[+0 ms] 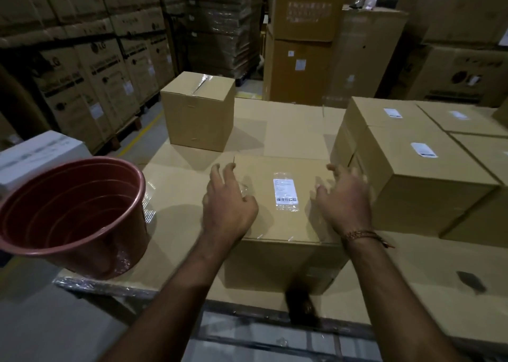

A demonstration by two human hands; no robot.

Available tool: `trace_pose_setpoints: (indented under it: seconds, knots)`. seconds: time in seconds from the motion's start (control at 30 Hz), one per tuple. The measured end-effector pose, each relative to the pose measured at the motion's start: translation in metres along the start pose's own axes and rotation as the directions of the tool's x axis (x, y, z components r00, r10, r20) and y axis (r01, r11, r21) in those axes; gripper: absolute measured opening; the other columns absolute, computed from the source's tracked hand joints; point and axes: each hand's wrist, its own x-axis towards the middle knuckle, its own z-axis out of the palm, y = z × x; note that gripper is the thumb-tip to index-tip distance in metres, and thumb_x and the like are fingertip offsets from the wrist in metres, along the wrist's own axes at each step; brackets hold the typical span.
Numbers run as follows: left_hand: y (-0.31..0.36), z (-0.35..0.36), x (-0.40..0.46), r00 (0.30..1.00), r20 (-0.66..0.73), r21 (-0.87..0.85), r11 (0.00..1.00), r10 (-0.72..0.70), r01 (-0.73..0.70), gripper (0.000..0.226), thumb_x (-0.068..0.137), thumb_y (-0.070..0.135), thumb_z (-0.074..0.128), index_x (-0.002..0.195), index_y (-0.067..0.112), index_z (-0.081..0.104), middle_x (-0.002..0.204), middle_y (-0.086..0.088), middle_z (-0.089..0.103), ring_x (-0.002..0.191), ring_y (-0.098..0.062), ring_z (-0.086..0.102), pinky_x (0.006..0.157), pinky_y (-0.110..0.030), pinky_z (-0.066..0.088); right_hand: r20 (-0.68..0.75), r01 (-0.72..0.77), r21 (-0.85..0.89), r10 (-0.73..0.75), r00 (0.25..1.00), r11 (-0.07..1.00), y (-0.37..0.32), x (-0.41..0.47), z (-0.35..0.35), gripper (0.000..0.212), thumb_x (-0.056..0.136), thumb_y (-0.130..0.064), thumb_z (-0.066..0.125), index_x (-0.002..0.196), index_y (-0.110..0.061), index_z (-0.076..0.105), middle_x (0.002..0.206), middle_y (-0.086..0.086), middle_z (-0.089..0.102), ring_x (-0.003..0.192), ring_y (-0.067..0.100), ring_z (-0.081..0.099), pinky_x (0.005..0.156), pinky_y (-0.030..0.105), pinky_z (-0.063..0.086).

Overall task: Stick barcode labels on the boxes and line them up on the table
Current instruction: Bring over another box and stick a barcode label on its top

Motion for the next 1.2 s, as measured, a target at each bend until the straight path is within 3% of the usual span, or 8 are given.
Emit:
trace_pose_setpoints:
  seconds: [0.13, 0.23, 0.3, 0.5, 0.7, 0.83, 1.03, 1.2]
  knots:
    - [0.009, 0.014, 0.014, 0.994, 0.041, 0.16, 0.981, 0.102, -0.107, 0.073, 0.096, 0.044, 0.055, 0.161, 0.02, 0.031, 0.173, -0.009, 0.015, 0.154, -0.03, 0.024, 0.119, -0.05, 0.031, 0.164, 0.173, 0.2, -0.207, 0.964, 0.964, -0.016, 0.016, 0.017, 0.031, 0.095, -0.016, 0.064, 0.124, -0.024, 0.076, 0.109, -0.001, 0.07, 0.094, 0.018, 0.066, 0.09, 0.033, 0.056]
    - [0.013, 0.03, 0.018, 0.987, 0.137, 0.226, 0.967, 0.088, -0.117, 0.093, 0.096, 0.073, 0.046, 0.166, 0.02, 0.016, 0.175, -0.009, 0.011, 0.159, -0.031, 0.013, 0.12, -0.054, 0.028, 0.187, 0.26, 0.106, -0.276, 0.943, 0.96, -0.017, 0.025, 0.032, 0.027, 0.1, -0.024, 0.062, 0.122, -0.022, 0.077, 0.109, 0.001, 0.067, 0.099, 0.022, 0.066, 0.091, 0.036, 0.054]
    - [0.012, 0.035, 0.017, 0.979, 0.175, 0.304, 0.939, 0.109, -0.159, 0.1, 0.093, 0.08, 0.04, 0.167, 0.021, 0.01, 0.175, -0.008, 0.012, 0.16, -0.034, 0.009, 0.121, -0.056, 0.027, 0.208, 0.279, 0.015, -0.276, 0.938, 0.96, -0.015, 0.027, 0.039, 0.023, 0.101, -0.034, 0.06, 0.113, -0.023, 0.077, 0.106, 0.001, 0.061, 0.093, 0.025, 0.065, 0.084, 0.037, 0.054]
    - [0.007, 0.035, 0.019, 0.974, 0.202, 0.316, 0.934, 0.106, -0.167, 0.102, 0.092, 0.081, 0.038, 0.168, 0.02, 0.007, 0.177, -0.005, 0.008, 0.162, -0.031, 0.001, 0.121, -0.056, 0.027, 0.111, 0.3, 0.001, -0.298, 0.948, 0.954, -0.01, 0.022, 0.054, 0.023, 0.1, -0.037, 0.06, 0.106, -0.022, 0.077, 0.1, -0.003, 0.055, 0.083, 0.021, 0.062, 0.074, 0.037, 0.056]
    - [0.007, 0.034, 0.018, 0.973, 0.203, 0.308, 0.937, 0.107, -0.167, 0.103, 0.093, 0.081, 0.038, 0.168, 0.02, 0.005, 0.177, -0.002, 0.005, 0.163, -0.028, -0.002, 0.123, -0.055, 0.026, 0.102, 0.279, 0.05, -0.283, 0.954, 0.959, -0.008, 0.025, 0.057, 0.019, 0.099, -0.037, 0.064, 0.107, -0.027, 0.078, 0.097, -0.008, 0.054, 0.084, 0.017, 0.06, 0.07, 0.029, 0.046]
    - [0.006, 0.035, 0.018, 0.974, 0.193, 0.321, 0.931, 0.115, -0.173, 0.103, 0.092, 0.083, 0.036, 0.168, 0.02, 0.006, 0.177, -0.002, 0.005, 0.163, -0.028, -0.001, 0.122, -0.055, 0.029, 0.081, 0.276, 0.079, -0.282, 0.956, 0.958, -0.006, 0.025, 0.058, 0.013, 0.096, -0.036, 0.066, 0.101, -0.028, 0.075, 0.097, -0.009, 0.057, 0.083, 0.016, 0.062, 0.07, 0.031, 0.049]
    - [0.007, 0.035, 0.018, 0.974, 0.199, 0.333, 0.927, 0.108, -0.171, 0.103, 0.092, 0.083, 0.036, 0.168, 0.02, 0.005, 0.177, -0.003, 0.005, 0.163, -0.029, -0.001, 0.123, -0.055, 0.028, 0.126, 0.141, 0.08, -0.151, 0.981, 0.987, -0.01, 0.042, 0.059, 0.008, 0.088, -0.03, 0.065, 0.088, -0.03, 0.073, 0.089, -0.011, 0.07, 0.084, 0.014, 0.064, 0.068, 0.028, 0.041]
    - [0.008, 0.033, 0.017, 0.975, 0.199, 0.319, 0.933, 0.103, -0.164, 0.104, 0.092, 0.083, 0.037, 0.168, 0.019, 0.007, 0.177, -0.003, 0.005, 0.163, -0.028, -0.001, 0.123, -0.053, 0.027, 0.12, 0.124, 0.036, -0.127, 0.985, 0.992, -0.013, 0.045, 0.062, 0.004, 0.088, -0.03, 0.065, 0.085, -0.029, 0.067, 0.086, -0.014, 0.067, 0.079, 0.013, 0.06, 0.067, 0.029, 0.036]
